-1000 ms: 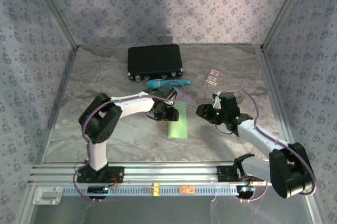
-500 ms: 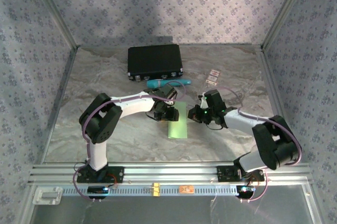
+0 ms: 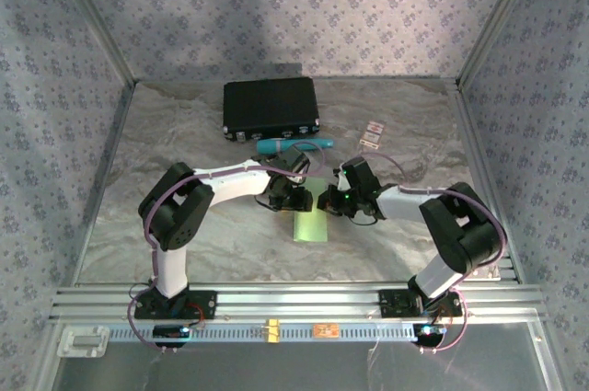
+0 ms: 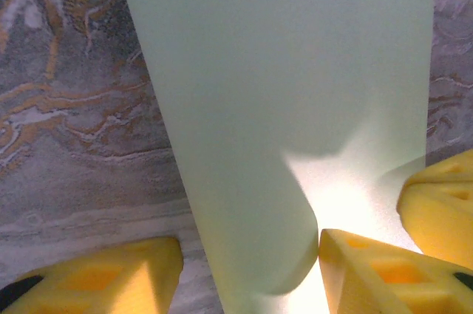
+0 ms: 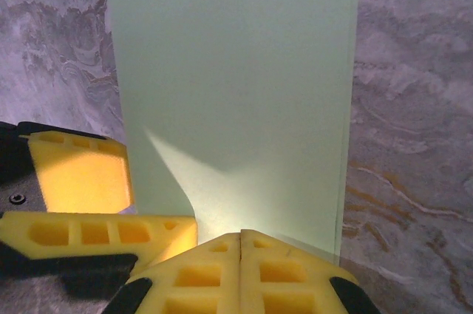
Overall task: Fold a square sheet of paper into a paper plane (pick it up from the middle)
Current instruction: Hold the square sheet of paper at the center of the table.
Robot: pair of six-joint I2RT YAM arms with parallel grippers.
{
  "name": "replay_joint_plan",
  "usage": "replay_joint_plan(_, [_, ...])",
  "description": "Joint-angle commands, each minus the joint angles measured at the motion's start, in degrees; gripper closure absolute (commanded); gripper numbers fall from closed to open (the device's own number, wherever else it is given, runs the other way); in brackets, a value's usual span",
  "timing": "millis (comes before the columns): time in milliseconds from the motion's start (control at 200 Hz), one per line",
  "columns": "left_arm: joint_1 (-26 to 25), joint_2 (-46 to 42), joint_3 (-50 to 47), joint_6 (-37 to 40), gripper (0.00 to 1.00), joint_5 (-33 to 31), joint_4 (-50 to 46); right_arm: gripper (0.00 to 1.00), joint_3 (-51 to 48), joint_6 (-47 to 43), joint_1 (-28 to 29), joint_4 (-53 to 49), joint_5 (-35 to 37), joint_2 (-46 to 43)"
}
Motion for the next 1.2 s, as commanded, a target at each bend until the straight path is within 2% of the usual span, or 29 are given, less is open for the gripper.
replay_joint_plan(0, [-0.83, 5.53, -1.89, 1.55, 0.45, -0.39, 1.14, 1.00, 0.65, 0.13, 0.37, -0.64, 1.01, 1.74])
replay_joint_plan(325, [-0.85, 2.68, -1.90, 0.15, 0.44, 0.66, 2.50, 1.00, -4.72, -3.55, -0.19, -2.91, 4.03, 4.04])
replay_joint_plan(595, [0.84, -9.28, -3.72, -3.50, 0.34, 0.09, 5.93, 1.00, -0.78, -10.00, -1.68, -8.85, 3.72, 4.73])
replay_joint_plan(645, [1.71, -11.60, -5.13, -4.67, 0.35, 0.86, 7.81, 1.00, 0.42, -11.59, -2.02, -10.43, 3.57, 5.11])
replay_joint_plan(745, [3.72, -15.34, -8.63, -7.07, 0.40, 4.58, 13.05, 1.00, 2.29, -13.24, -2.53, -11.78, 2.45, 6.07])
replay_joint_plan(860, [5.58, -17.06, -11.65, -9.00, 0.55, 9.71, 18.78, 1.00, 3.27, -13.83, -2.72, -12.82, 2.40, 6.84])
replay_joint_plan(929, [6.18, -16.68, -13.00, -10.42, 0.70, 13.87, 23.02, 1.00, 3.26, -13.11, -2.67, -12.62, 2.63, 7.04])
replay_joint_plan(1094, [6.33, -13.59, -15.06, -14.53, 1.00, 19.31, 32.22, 1.00, 2.34, -11.56, -2.71, -11.81, 3.27, 7.04])
replay_joint_plan(1194, [6.19, -11.39, -15.63, -16.45, 1.00, 21.05, 36.01, 1.00, 2.12, -11.19, -2.67, -11.49, 3.19, 7.03])
